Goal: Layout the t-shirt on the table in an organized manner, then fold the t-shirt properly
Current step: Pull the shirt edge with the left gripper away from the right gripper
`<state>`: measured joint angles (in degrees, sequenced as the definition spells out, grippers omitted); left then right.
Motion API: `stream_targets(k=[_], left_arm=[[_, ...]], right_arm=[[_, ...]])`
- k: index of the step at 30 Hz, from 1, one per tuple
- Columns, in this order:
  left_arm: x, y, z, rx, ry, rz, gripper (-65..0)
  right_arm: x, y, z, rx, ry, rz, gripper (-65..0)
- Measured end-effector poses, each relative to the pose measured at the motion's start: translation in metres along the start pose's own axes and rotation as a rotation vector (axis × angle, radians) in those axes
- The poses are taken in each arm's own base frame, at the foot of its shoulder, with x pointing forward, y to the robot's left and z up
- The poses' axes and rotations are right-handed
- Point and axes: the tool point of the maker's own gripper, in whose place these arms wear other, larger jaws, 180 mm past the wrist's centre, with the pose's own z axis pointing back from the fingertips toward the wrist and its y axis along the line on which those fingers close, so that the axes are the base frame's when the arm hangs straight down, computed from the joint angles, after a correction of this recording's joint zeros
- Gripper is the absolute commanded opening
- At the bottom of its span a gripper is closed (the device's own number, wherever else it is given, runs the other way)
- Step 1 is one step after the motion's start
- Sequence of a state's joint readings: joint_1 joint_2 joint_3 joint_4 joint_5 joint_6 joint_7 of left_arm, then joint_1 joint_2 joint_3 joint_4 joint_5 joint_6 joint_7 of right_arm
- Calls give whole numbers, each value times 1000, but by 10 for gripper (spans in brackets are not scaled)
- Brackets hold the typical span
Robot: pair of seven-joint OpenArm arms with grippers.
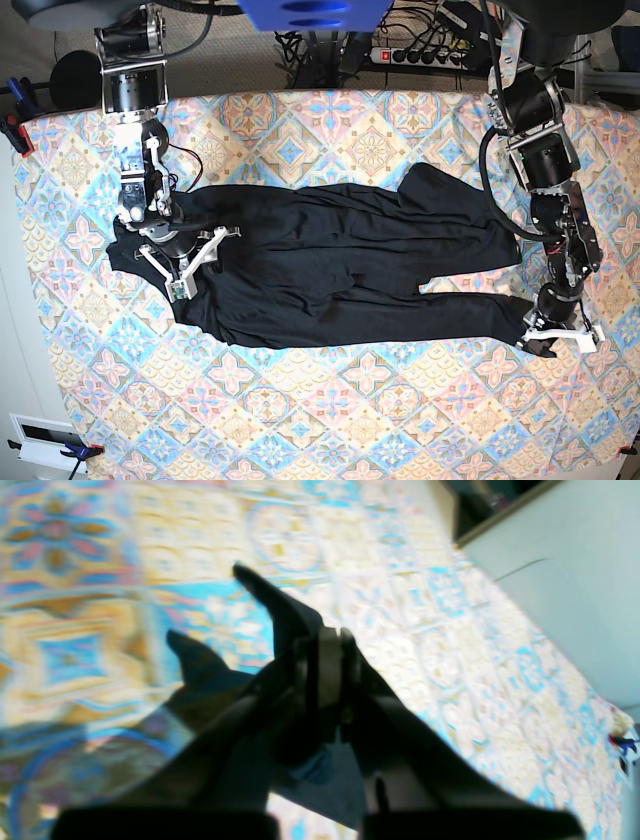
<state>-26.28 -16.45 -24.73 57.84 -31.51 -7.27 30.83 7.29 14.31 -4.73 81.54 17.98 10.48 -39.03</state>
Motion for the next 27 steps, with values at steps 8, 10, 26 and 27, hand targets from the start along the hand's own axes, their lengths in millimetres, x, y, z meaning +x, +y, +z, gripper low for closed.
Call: stream_targets(k=[8, 10, 26, 27], left_arm=[[-14, 20, 6, 36, 31, -7, -417], [-21, 25, 8, 45, 50, -9, -349], [-28, 64, 41, 105, 54, -108, -347], [-26, 62, 42, 102, 47, -117, -354]], right_arm=[[0, 0, 0, 0, -1, -1, -448], [-1, 0, 1, -1, 2, -2, -448], [3, 6, 8, 6, 29, 22, -449], [9, 9, 9, 12, 14, 32, -449]])
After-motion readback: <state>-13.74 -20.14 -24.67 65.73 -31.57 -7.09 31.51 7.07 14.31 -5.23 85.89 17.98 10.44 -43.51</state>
